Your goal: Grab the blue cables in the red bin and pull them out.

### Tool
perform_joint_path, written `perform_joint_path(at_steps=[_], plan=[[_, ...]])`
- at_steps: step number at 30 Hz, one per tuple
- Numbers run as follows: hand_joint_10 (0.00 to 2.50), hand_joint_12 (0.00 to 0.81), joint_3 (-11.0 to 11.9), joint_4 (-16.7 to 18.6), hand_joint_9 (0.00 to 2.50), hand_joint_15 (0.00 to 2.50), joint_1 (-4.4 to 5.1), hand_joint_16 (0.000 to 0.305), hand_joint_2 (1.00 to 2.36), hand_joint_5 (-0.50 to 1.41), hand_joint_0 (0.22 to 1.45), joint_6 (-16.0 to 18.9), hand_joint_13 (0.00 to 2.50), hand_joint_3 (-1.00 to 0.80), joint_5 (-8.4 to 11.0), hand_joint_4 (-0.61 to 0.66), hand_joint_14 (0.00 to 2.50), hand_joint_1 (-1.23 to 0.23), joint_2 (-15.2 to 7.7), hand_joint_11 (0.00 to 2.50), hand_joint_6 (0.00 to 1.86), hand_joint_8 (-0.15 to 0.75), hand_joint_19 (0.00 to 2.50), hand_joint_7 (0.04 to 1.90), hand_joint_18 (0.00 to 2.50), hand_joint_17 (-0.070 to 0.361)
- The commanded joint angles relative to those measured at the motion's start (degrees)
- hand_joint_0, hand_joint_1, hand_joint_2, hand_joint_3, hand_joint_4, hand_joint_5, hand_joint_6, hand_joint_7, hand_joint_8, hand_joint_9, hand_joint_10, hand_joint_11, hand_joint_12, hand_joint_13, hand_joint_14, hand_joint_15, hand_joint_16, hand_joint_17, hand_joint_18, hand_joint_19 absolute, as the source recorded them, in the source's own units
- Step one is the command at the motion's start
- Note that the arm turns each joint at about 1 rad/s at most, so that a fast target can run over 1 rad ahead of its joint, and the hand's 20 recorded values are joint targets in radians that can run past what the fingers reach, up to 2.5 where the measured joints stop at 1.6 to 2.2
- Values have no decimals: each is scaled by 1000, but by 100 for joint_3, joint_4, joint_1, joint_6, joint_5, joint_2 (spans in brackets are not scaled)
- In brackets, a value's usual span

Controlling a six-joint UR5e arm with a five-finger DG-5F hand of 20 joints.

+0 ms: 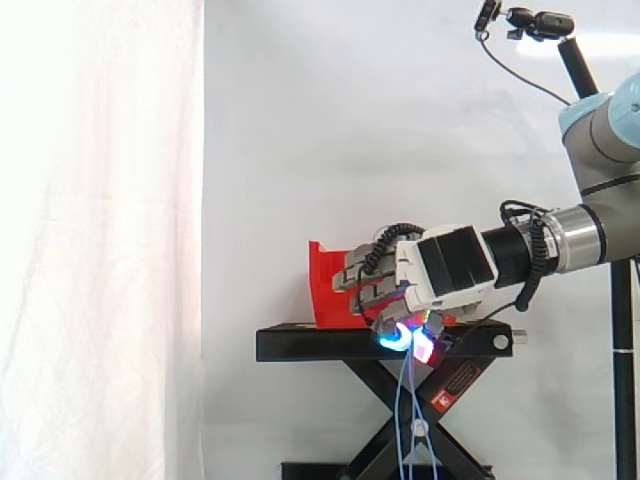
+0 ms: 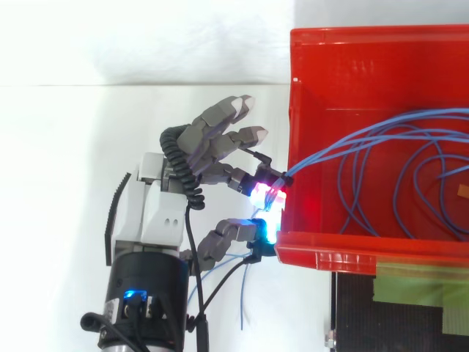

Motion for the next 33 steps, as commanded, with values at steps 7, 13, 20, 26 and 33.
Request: perform_joint_path(at_steps=[7,13,20,26,33], plan=[[13,339,37,-1,820,281,-2,45,1000,749,898,55,583,-1000,1,36,12,-939,0,400,1260,258,376,577,517,102],[14,339,37,-1,827,282,-2,45,1000,744,899,187,585,-1000,1,42,12,-935,0,402,1268,259,377,579,518,102],[14,340,37,-1,825,282,-2,45,1000,740,898,406,584,-1000,1,34,11,-929,0,405,1276,258,371,572,519,102],[14,341,46,-10,827,278,-2,45,1000,736,899,916,585,-1000,1,33,11,-928,0,406,1280,262,368,578,519,102],[14,342,125,-10,827,282,-11,45,1000,733,901,925,588,-1000,9,32,11,-925,0,417,1290,261,368,585,521,102]])
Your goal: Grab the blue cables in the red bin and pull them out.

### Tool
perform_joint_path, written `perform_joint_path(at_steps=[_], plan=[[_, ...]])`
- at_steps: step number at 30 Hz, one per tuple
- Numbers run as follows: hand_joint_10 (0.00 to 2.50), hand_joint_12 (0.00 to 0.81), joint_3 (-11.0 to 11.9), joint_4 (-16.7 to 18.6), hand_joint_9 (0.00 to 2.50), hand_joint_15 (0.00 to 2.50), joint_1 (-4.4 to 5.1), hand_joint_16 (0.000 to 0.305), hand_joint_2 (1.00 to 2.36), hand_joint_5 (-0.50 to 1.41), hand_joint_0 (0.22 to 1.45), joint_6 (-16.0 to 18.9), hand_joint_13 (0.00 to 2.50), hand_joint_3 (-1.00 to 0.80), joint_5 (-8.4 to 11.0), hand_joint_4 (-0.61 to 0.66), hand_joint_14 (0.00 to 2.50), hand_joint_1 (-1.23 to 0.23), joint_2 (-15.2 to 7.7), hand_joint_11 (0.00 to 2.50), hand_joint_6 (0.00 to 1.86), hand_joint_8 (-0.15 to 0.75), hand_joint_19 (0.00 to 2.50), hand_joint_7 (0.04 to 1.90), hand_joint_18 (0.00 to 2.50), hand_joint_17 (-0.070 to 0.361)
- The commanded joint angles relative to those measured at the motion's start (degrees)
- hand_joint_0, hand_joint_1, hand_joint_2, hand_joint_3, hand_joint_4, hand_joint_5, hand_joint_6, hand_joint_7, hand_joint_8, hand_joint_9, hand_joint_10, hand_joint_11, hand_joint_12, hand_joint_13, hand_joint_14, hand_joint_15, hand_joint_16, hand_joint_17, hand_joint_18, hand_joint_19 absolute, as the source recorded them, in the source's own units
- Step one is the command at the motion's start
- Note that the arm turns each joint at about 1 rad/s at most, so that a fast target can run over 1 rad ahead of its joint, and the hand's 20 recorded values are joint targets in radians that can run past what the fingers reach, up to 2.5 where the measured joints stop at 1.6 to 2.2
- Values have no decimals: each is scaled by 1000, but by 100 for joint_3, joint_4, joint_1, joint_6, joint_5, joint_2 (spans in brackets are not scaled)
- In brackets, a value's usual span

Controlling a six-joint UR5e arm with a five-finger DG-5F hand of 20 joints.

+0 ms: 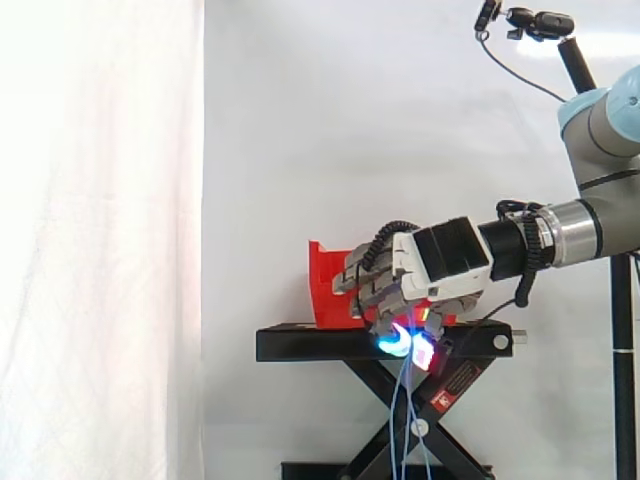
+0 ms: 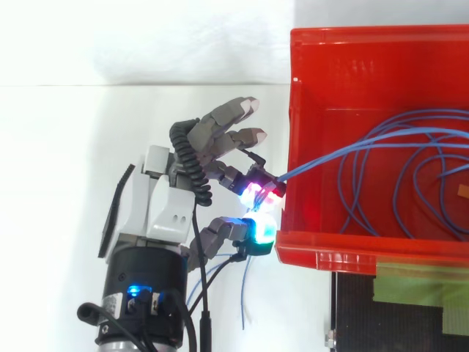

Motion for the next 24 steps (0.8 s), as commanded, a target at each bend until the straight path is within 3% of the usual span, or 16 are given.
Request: perform_joint_path(at_steps=[1,4,7,9,12,18,19,24], plan=[[14,342,30,0,828,281,3,45,1000,732,902,19,588,-1000,4,38,12,-923,0,417,1295,262,371,579,520,102],[14,343,47,-27,830,282,3,45,1000,731,902,71,588,-1000,4,35,11,-921,0,409,1298,257,372,578,520,102],[14,342,91,-106,829,282,3,45,1000,731,903,432,587,-1000,22,35,11,-920,0,412,1302,259,368,575,519,102],[14,341,161,-185,826,280,21,45,1000,730,902,906,587,-1000,22,38,11,-919,0,406,1305,260,379,573,518,102],[16,343,223,-360,823,284,29,45,1000,730,901,1319,586,-1000,13,36,12,-918,0,416,1307,259,371,571,518,102],[14,343,469,-1046,825,285,56,45,1000,728,901,2471,586,-1000,-5,35,11,-916,0,409,1315,261,368,565,517,102],[14,341,469,-1046,825,282,56,45,1000,729,902,2471,587,-1000,-5,38,11,-916,0,410,1315,258,368,566,517,102],[16,341,654,-1459,822,282,91,45,1000,726,902,3235,588,-1000,-5,38,12,-916,0,412,1321,260,371,558,517,102]])
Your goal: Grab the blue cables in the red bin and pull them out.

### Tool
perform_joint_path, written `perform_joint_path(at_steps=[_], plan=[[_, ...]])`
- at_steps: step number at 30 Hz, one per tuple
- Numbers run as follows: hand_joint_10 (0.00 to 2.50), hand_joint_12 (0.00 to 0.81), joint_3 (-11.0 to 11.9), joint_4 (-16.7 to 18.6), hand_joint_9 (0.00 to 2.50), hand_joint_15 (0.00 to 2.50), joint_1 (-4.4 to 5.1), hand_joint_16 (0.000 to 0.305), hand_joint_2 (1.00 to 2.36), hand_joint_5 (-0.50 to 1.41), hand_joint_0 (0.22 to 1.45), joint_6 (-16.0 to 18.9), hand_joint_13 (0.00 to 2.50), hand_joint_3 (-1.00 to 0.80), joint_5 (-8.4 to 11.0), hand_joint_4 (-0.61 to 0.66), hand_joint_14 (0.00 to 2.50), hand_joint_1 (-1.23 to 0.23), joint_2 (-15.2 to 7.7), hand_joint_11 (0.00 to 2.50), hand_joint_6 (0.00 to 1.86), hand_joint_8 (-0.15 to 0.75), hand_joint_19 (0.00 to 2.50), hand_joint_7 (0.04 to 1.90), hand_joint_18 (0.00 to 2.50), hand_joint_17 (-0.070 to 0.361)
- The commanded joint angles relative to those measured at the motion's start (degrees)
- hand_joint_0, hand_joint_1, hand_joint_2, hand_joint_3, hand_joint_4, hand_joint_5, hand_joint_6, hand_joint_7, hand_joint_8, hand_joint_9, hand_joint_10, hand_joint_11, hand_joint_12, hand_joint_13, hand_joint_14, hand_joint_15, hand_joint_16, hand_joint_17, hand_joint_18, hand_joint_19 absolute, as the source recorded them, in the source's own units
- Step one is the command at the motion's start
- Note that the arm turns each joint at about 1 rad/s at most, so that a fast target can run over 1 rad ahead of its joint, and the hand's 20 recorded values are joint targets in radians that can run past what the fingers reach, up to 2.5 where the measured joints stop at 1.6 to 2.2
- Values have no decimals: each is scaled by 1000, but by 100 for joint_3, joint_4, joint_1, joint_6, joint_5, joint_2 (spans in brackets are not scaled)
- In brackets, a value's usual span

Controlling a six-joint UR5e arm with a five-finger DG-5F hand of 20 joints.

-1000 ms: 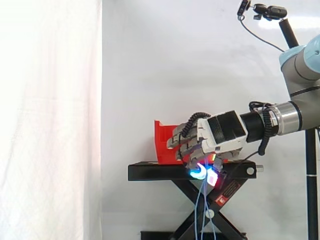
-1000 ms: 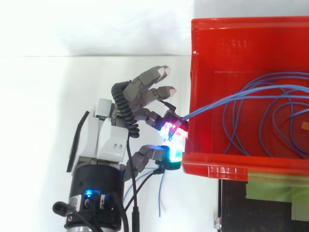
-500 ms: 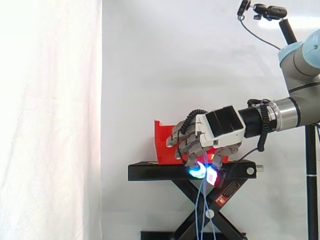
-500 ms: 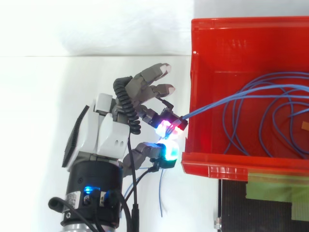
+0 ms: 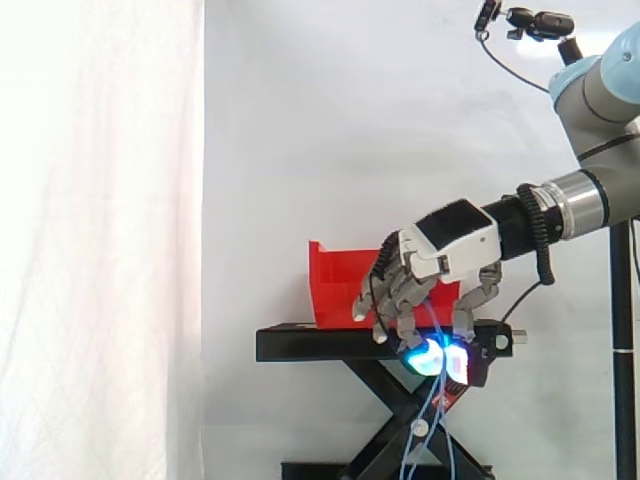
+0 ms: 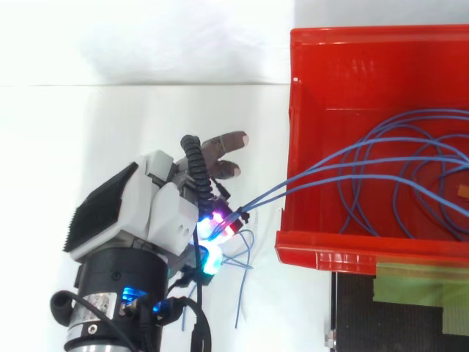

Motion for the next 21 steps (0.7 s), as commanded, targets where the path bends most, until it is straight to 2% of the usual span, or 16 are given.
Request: perform_joint_path(at_steps=[1,2,5,7,9,11,12,13,14,17,19,21], plan=[[14,340,118,-342,822,282,30,45,1000,726,902,879,587,-1000,-1,38,11,-916,-2,413,1321,258,379,558,517,102],[14,340,118,-421,822,282,38,45,1000,725,903,1038,587,-1000,-1,38,11,-915,-2,412,1322,261,379,558,517,102],[16,341,136,-738,822,278,109,45,1000,725,903,1899,587,-1000,-1,38,10,-915,15,415,1323,261,379,557,518,102],[14,340,136,-755,820,282,117,45,1000,724,902,2013,587,-1000,-1,40,11,-916,51,413,1320,259,379,566,518,102],[14,341,136,-799,820,277,153,45,1000,724,902,2655,586,-1000,7,40,12,-916,130,411,1320,262,379,566,518,102],[14,339,136,-808,820,278,170,45,1000,724,902,2892,586,-1000,7,39,12,-916,130,412,1323,260,378,555,519,102],[14,339,136,-834,820,279,188,45,1000,724,902,3191,586,-1000,7,38,11,-916,191,416,1323,259,378,555,520,102],[14,340,136,-843,820,279,197,45,1000,724,902,3279,586,-1000,7,38,11,-915,191,411,1323,261,379,555,520,102],[16,339,136,-878,820,279,205,45,1000,723,902,3578,586,-1000,-1,40,10,-915,218,412,1321,259,378,566,520,102],[17,338,136,-931,820,276,241,45,1000,723,901,4105,586,-1000,-1,42,10,-915,297,415,1321,259,378,565,521,102],[16,338,136,-931,821,283,249,45,1000,723,903,4298,586,-1000,-1,33,11,-915,305,415,1323,259,375,555,521,102],[16,338,136,-957,820,275,276,45,1000,724,901,4667,584,-1000,7,41,10,-915,305,412,1323,260,379,554,522,102]])
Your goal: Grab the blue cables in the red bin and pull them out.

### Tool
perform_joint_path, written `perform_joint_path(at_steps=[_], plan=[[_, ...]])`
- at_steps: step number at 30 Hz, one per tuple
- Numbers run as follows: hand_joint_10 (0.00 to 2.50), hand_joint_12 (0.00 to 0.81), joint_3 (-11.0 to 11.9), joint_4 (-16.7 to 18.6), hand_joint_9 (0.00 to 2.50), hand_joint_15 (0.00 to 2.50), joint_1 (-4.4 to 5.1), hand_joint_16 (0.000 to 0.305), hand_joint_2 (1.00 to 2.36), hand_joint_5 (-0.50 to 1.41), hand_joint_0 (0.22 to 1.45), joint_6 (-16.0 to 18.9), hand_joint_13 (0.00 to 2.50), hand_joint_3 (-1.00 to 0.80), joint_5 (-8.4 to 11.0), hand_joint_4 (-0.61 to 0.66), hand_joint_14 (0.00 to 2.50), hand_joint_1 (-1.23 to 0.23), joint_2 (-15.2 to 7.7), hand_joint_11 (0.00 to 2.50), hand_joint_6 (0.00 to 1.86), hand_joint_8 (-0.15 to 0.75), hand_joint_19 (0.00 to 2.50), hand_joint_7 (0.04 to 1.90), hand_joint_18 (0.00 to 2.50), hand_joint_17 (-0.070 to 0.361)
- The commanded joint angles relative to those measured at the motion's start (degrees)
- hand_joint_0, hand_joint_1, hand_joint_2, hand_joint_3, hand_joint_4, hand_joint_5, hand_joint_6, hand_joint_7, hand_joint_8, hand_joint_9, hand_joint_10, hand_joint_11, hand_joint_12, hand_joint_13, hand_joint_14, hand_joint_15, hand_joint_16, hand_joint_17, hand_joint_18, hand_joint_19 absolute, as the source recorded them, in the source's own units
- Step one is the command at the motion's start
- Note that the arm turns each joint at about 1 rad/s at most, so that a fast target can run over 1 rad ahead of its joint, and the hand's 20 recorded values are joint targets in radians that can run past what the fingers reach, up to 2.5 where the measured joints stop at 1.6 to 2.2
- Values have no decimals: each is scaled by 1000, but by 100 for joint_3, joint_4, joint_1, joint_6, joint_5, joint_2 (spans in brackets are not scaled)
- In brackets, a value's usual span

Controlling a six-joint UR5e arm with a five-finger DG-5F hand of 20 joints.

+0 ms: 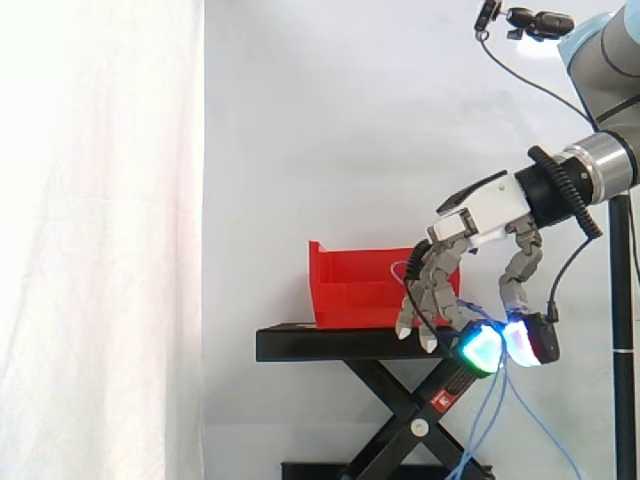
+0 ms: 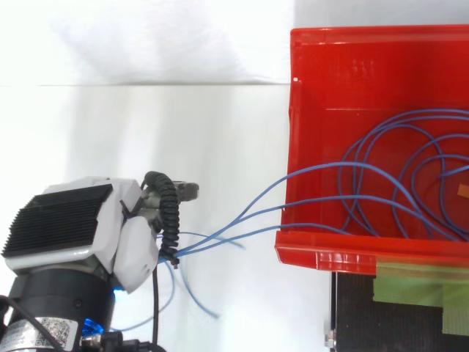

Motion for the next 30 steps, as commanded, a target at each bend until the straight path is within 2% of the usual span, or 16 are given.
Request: perform_joint_path(at_steps=[1,2,4,6,7,11,12,17,18,26,27,30], plan=[[14,338,0,-62,821,275,31,45,1000,724,901,1569,584,-1000,7,39,10,-915,21,412,1323,259,377,555,520,102],[14,337,0,-88,821,277,40,45,1000,724,902,1666,585,-1000,7,33,10,-914,21,413,1322,259,376,556,521,102],[14,338,0,-211,822,276,66,45,1000,723,901,2237,585,-1000,7,34,10,-915,21,407,1319,256,378,567,523,102],[14,338,9,-238,821,269,83,45,1000,724,902,2474,585,-1000,16,35,10,-914,21,417,1322,259,377,555,525,102],[14,337,0,-290,821,276,92,45,1000,723,902,2782,584,-1000,25,33,10,-914,21,413,1322,260,378,556,525,102],[14,337,0,-440,822,273,127,45,1000,724,901,3371,586,-1000,7,33,10,-914,21,417,1321,259,378,556,526,102],[14,337,0,-616,822,273,154,45,1000,724,902,3784,585,-1000,7,33,10,-914,21,413,1321,260,378,556,526,102],[16,337,0,-906,821,270,189,45,1000,724,902,4338,586,-1000,-2,35,10,-914,21,416,1321,260,377,556,527,102],[16,337,0,-1037,821,273,207,45,1000,723,902,4566,586,-1000,-2,35,10,-914,21,404,1321,259,385,556,527,102],[16,336,0,-1389,822,273,268,45,1000,723,902,5138,586,-1000,25,29,11,-914,21,413,1319,259,377,545,531,102],[16,335,0,-1494,822,277,294,45,1000,723,902,5542,586,-1000,25,28,11,-914,21,414,1319,257,385,546,531,102],[14,334,0,-1556,825,273,321,45,1000,722,902,6104,586,-1000,25,27,12,-914,21,407,1316,259,385,557,531,102]])
